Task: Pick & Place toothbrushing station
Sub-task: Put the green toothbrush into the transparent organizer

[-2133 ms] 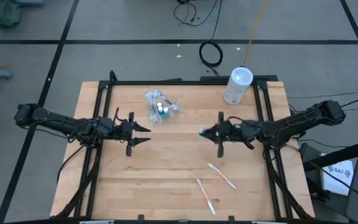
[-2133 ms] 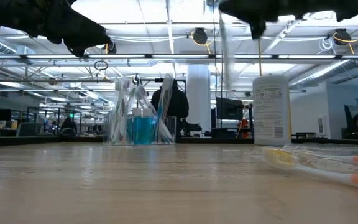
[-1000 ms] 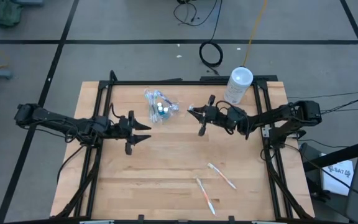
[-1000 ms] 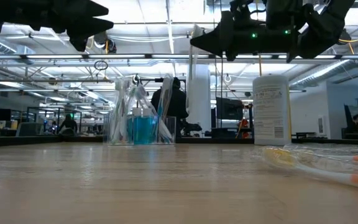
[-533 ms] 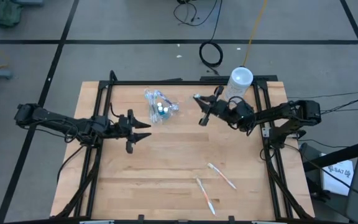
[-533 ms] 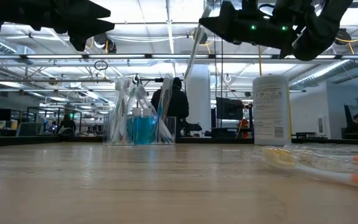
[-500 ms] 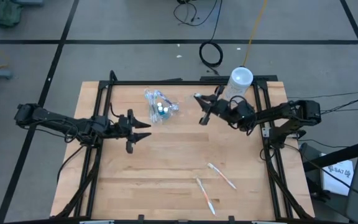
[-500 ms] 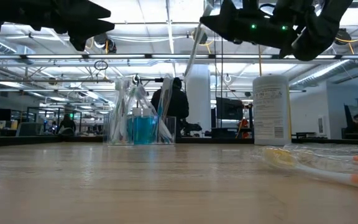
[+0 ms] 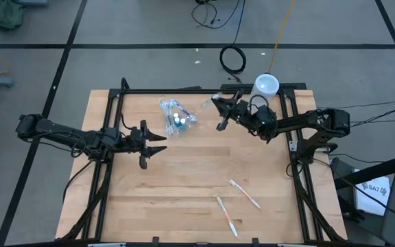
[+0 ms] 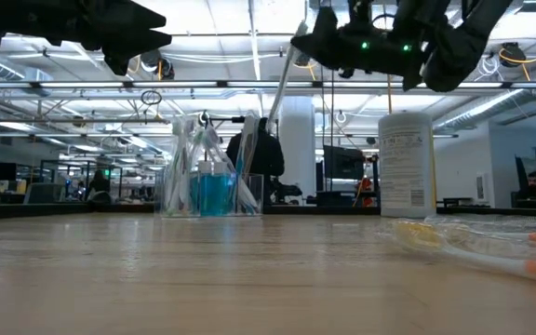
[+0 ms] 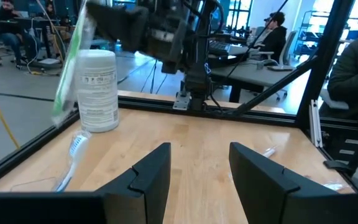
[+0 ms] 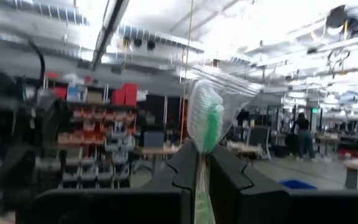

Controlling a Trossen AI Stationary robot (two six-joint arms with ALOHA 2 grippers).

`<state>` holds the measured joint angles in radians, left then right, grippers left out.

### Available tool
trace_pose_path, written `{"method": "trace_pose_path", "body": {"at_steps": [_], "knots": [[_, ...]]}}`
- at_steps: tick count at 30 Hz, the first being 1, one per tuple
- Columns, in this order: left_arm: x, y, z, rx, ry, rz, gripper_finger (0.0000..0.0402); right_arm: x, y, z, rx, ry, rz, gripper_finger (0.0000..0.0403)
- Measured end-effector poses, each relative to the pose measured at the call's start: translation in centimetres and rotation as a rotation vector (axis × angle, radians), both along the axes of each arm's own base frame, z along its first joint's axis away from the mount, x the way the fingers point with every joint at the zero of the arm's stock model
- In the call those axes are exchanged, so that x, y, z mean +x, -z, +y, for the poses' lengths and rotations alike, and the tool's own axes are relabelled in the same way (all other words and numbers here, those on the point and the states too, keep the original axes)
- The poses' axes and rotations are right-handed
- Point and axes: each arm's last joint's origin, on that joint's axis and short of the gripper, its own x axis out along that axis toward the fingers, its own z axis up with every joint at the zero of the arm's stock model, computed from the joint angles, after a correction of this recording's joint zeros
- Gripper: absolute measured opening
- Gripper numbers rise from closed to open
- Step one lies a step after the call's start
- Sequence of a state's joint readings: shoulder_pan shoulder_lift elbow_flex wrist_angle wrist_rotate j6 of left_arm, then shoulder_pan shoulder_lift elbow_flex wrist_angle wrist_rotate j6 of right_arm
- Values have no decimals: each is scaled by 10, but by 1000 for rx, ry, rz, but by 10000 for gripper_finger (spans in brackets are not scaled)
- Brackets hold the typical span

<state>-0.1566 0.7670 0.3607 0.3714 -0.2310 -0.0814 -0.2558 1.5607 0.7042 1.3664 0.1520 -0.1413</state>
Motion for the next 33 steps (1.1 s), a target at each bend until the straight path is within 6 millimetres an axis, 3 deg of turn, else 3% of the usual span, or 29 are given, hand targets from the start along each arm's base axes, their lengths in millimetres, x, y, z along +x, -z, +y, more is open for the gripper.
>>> {"method": "trace_pose_path", "body": {"at_steps": [15,24,33], "knots": [[0,0,0,-4,0,2,170,47,38,-22,113,-4,76,15],[0,0,0,25,-4,5,170,50,60,-31,211,58,206,15],[0,0,0,25,-4,4,170,50,65,-31,222,61,257,16]]}}
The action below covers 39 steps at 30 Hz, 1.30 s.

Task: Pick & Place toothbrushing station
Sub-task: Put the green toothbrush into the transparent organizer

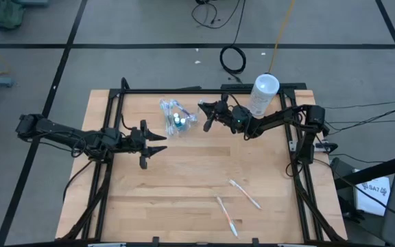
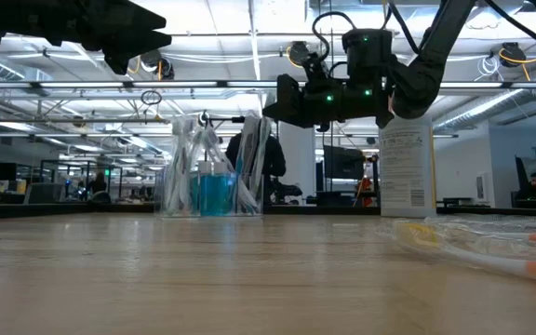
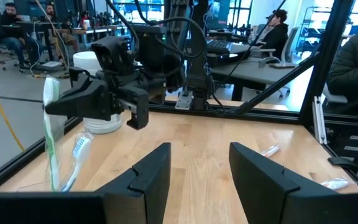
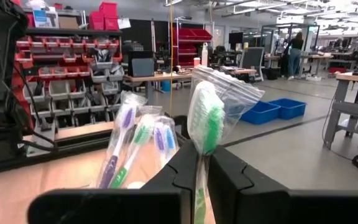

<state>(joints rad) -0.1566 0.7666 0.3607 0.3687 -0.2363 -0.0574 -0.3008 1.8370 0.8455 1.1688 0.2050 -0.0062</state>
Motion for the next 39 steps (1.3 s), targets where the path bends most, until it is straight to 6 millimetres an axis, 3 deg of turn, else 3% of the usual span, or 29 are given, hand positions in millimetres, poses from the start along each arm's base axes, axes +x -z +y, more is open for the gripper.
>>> {"method": "trace_pose_path", "body": {"at_steps": [12,39], "knots": [[0,0,0,0,0,1,170,0,15,0,109,-1,117,19],[0,0,0,1,1,0,170,1,14,3,107,-7,107,20]]}}
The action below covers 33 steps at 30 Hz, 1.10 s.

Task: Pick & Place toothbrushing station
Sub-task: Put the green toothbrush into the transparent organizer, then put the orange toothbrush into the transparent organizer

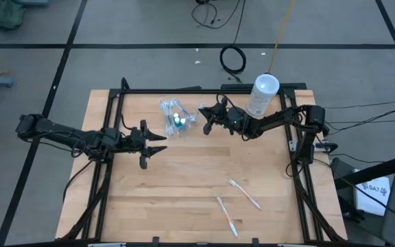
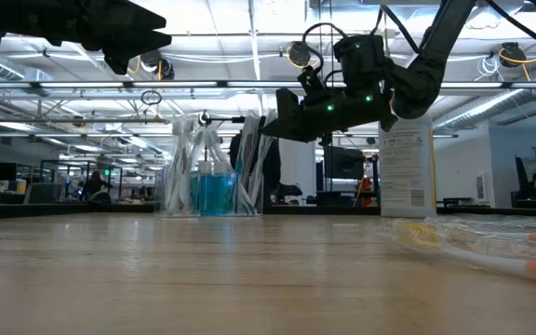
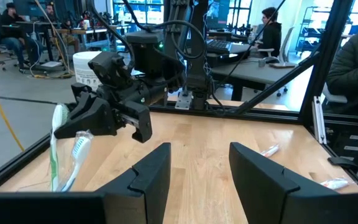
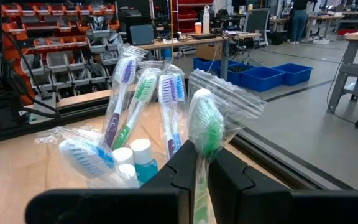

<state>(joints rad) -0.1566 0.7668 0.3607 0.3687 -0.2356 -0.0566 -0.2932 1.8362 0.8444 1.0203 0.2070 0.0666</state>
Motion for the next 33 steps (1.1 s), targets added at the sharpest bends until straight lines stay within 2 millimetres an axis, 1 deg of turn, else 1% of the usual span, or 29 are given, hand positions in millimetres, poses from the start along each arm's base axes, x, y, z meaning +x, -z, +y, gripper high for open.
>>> {"method": "trace_pose_path", "body": {"at_steps": [4,7,12,17,21,23,26,29,33], "knots": [[0,0,0,0,0,0,170,0,0,0,-1,-2,1,29],[0,0,0,0,0,0,170,0,0,0,-1,-2,2,50],[0,0,0,0,0,0,170,0,0,0,3,-2,2,109],[0,0,0,0,0,0,170,-1,7,0,74,4,40,170],[0,0,0,0,0,0,170,-1,8,0,51,3,56,203],[0,0,0,0,0,0,170,-1,1,0,22,1,36,212],[0,0,0,0,0,0,170,-5,-15,2,-32,-2,14,219],[0,0,0,0,1,0,170,-10,-31,3,-59,-4,2,218],[0,0,0,0,1,0,170,-17,-53,6,-80,-6,-64,215]]}}
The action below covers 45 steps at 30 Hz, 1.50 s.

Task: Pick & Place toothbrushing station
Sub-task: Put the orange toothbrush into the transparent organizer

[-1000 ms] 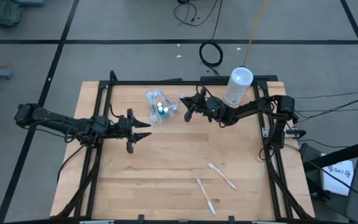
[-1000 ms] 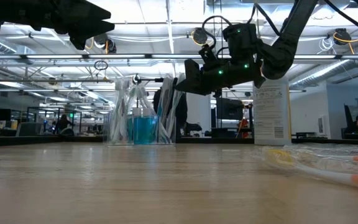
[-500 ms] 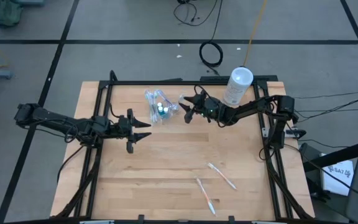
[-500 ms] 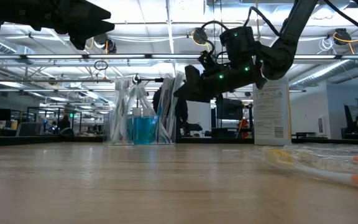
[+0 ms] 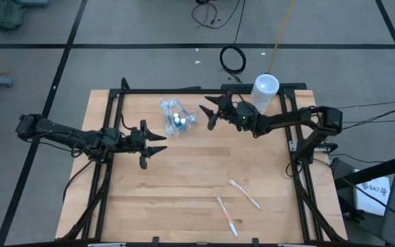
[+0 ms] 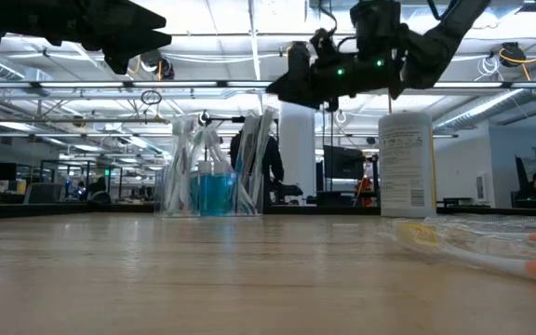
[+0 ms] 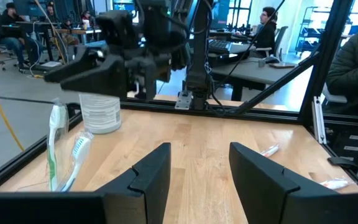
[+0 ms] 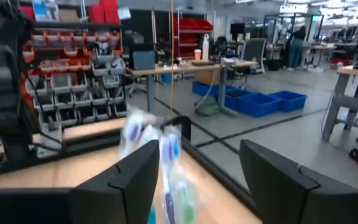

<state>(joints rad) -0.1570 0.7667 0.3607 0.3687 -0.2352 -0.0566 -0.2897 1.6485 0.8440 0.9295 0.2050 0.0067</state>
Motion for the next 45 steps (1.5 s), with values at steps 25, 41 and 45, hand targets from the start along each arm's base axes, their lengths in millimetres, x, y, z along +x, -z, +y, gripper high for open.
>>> {"method": "trace_pose_path", "body": {"at_steps": [25,41,45], "knots": [[0,0,0,0,0,0,170,-2,14,-12,58,84,76,212],[0,0,0,0,0,0,170,-3,18,-12,45,92,140,212],[0,0,0,0,0,0,170,-4,-1,-12,-6,110,-30,212]]}}
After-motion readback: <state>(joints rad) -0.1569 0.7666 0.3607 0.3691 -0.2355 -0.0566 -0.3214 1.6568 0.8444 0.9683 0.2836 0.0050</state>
